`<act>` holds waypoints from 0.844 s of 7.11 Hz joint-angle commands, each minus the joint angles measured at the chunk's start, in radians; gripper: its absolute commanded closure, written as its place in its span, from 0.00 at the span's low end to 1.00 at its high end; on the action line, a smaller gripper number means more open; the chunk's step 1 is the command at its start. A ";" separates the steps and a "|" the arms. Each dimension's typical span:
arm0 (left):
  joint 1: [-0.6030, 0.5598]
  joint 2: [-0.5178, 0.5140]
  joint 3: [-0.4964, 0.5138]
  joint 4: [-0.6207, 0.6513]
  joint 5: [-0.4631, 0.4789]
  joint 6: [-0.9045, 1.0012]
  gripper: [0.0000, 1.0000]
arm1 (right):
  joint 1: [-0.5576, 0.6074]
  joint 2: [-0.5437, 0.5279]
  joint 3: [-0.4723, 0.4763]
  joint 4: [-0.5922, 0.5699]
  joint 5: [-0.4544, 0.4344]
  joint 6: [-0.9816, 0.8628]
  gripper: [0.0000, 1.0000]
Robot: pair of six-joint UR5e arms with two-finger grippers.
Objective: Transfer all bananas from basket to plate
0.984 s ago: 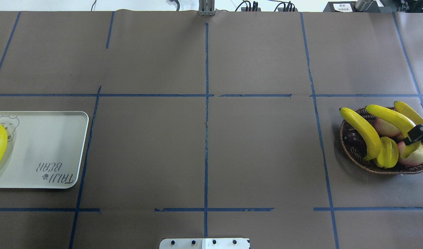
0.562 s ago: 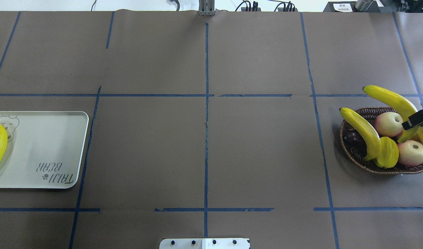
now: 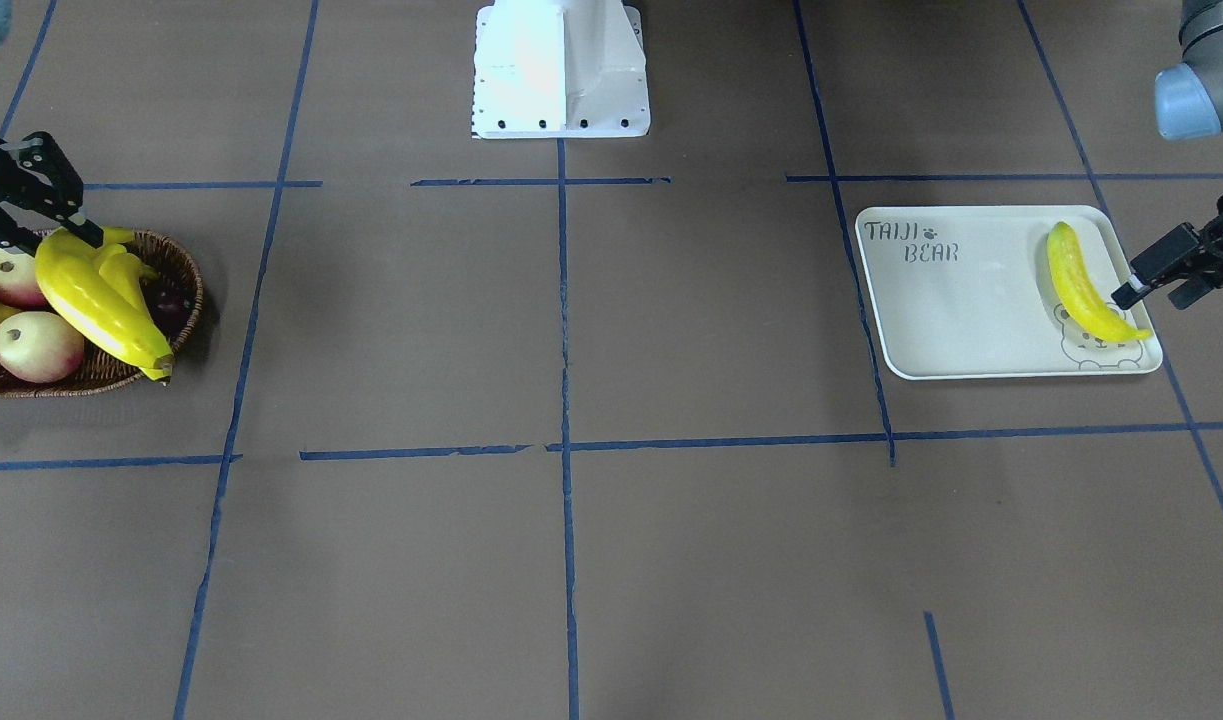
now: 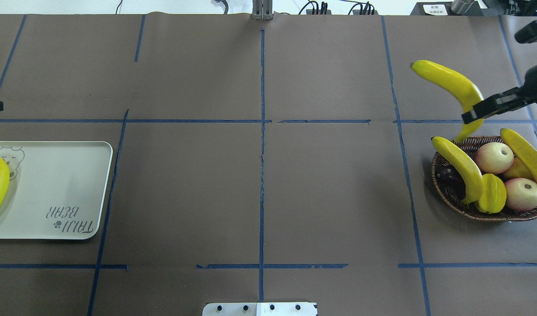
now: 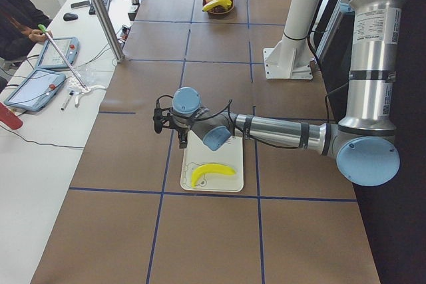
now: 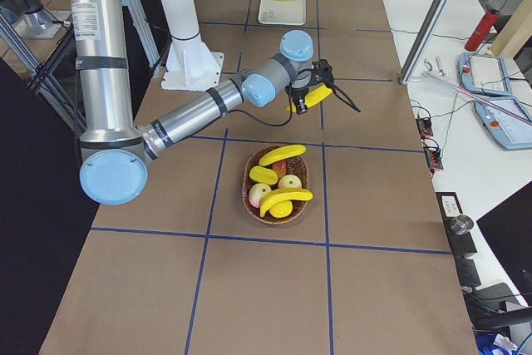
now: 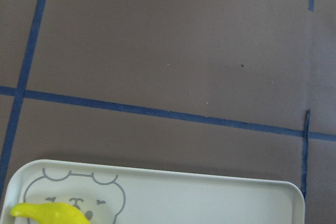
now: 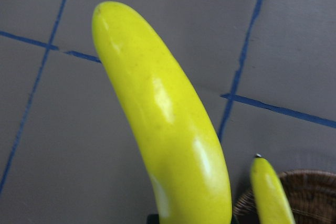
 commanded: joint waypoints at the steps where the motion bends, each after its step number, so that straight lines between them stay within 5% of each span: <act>1: 0.036 -0.116 -0.032 -0.006 -0.026 -0.257 0.00 | -0.180 0.180 -0.002 -0.002 -0.122 0.327 1.00; 3: 0.116 -0.263 -0.054 -0.008 -0.018 -0.581 0.00 | -0.332 0.261 -0.007 -0.011 -0.271 0.591 1.00; 5: 0.224 -0.380 -0.112 -0.005 0.018 -0.879 0.00 | -0.415 0.385 -0.007 -0.168 -0.397 0.619 1.00; 6: 0.304 -0.435 -0.129 -0.002 0.108 -0.987 0.00 | -0.420 0.433 -0.007 -0.227 -0.399 0.619 1.00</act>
